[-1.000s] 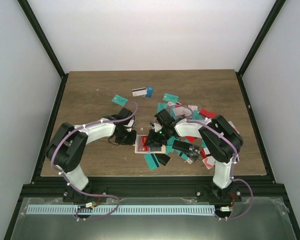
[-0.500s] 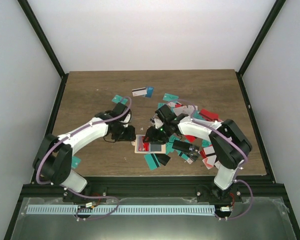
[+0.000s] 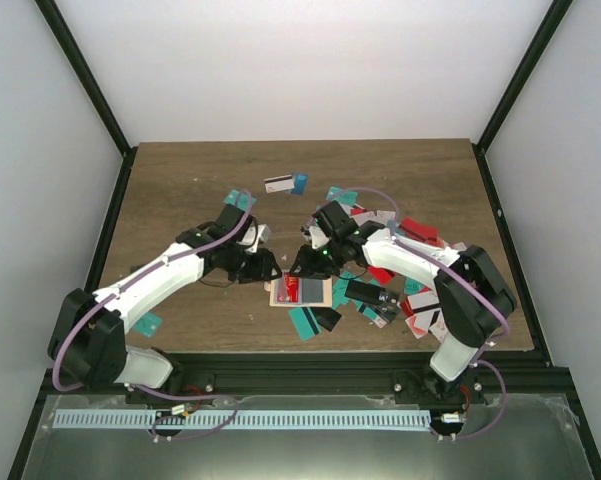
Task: Put the credit cards into the card holder
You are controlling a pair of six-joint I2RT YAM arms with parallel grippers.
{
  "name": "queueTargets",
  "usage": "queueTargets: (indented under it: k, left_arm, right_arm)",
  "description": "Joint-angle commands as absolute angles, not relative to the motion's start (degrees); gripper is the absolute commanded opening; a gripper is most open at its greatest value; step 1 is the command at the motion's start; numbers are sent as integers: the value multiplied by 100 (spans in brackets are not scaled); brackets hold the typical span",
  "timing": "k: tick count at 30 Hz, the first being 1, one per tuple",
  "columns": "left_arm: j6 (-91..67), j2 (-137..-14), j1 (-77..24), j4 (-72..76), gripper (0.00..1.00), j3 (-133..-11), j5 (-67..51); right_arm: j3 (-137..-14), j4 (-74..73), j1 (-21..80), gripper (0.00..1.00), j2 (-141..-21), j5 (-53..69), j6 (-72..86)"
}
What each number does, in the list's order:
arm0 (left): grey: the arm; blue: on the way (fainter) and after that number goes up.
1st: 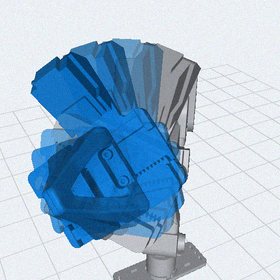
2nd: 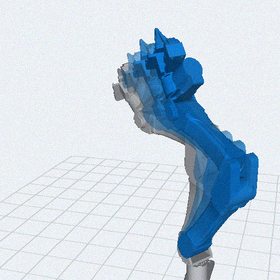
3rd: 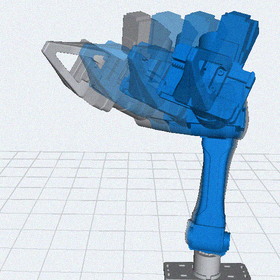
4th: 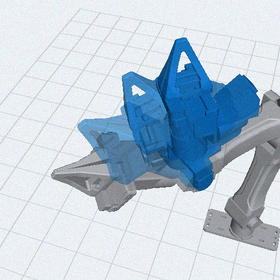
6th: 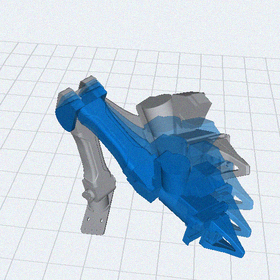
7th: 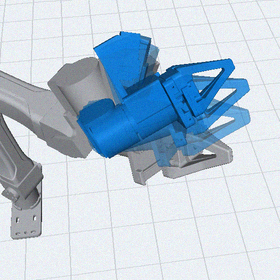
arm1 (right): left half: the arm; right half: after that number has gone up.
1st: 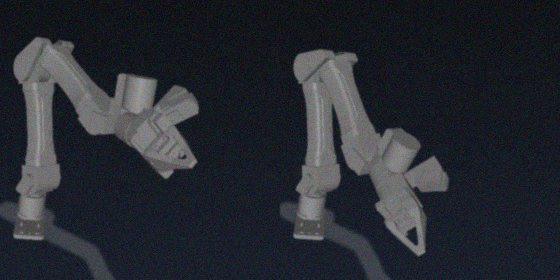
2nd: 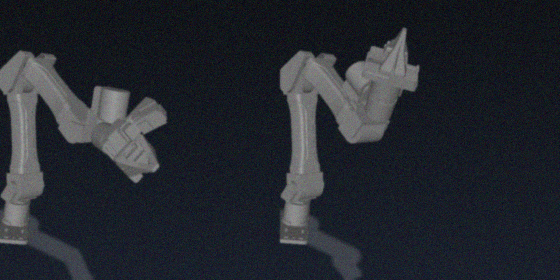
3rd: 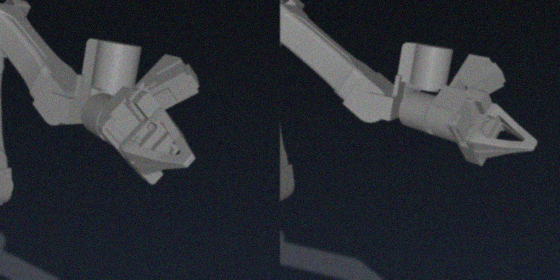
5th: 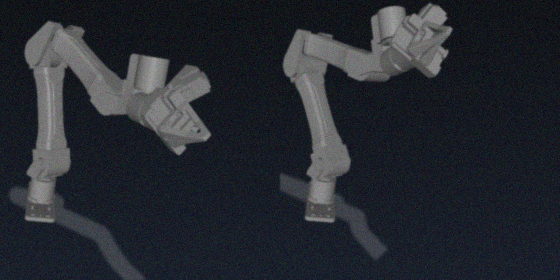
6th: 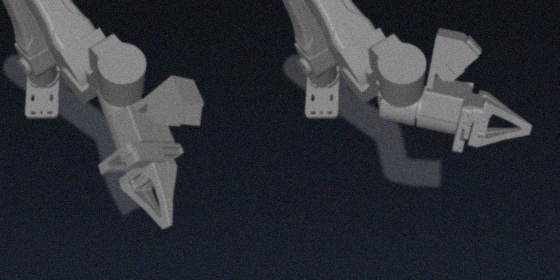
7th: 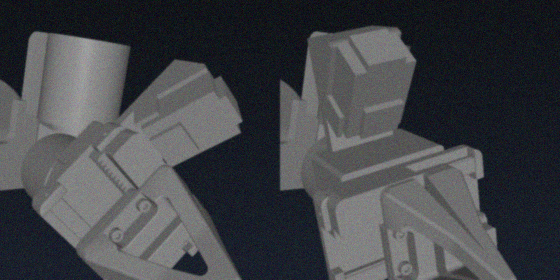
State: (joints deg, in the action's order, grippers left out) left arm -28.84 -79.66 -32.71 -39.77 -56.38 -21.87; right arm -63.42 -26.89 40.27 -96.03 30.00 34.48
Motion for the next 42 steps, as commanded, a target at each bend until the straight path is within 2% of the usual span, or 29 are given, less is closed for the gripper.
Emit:
queueTargets:
  k: [1,6,11,19,34,42]
  left_arm:
    - [-3119,-8003,-3369,-3425,42,-5387,-3081]
    - [-3095,-8497,-3542,-3260,41,-5444,-3284]
    - [-3092,-8898,-3595,-3564,43,-5642,-2705]
    - [-3024,-9246,-3591,-3569,51,-5612,-2338]
    - [-2836,-9733,-3587,-3212,55,-5503,-2250]
    - [-2768,-9706,-3590,-3313,64,-5451,-1935]
  right_arm:
    - [-6474,-2633,4061,26,-9778,3019,3417]
    - [-6372,-2455,4045,16,-9978,3053,3466]
    - [-6302,-2231,4021,11,-10274,3221,3502]
    - [-6181,-2082,3984,10,-10577,3263,3420]
    - [-5947,-2010,3946,7,-10910,3313,3210]
    - [-5786,-1957,3946,3,-10939,3335,3182]
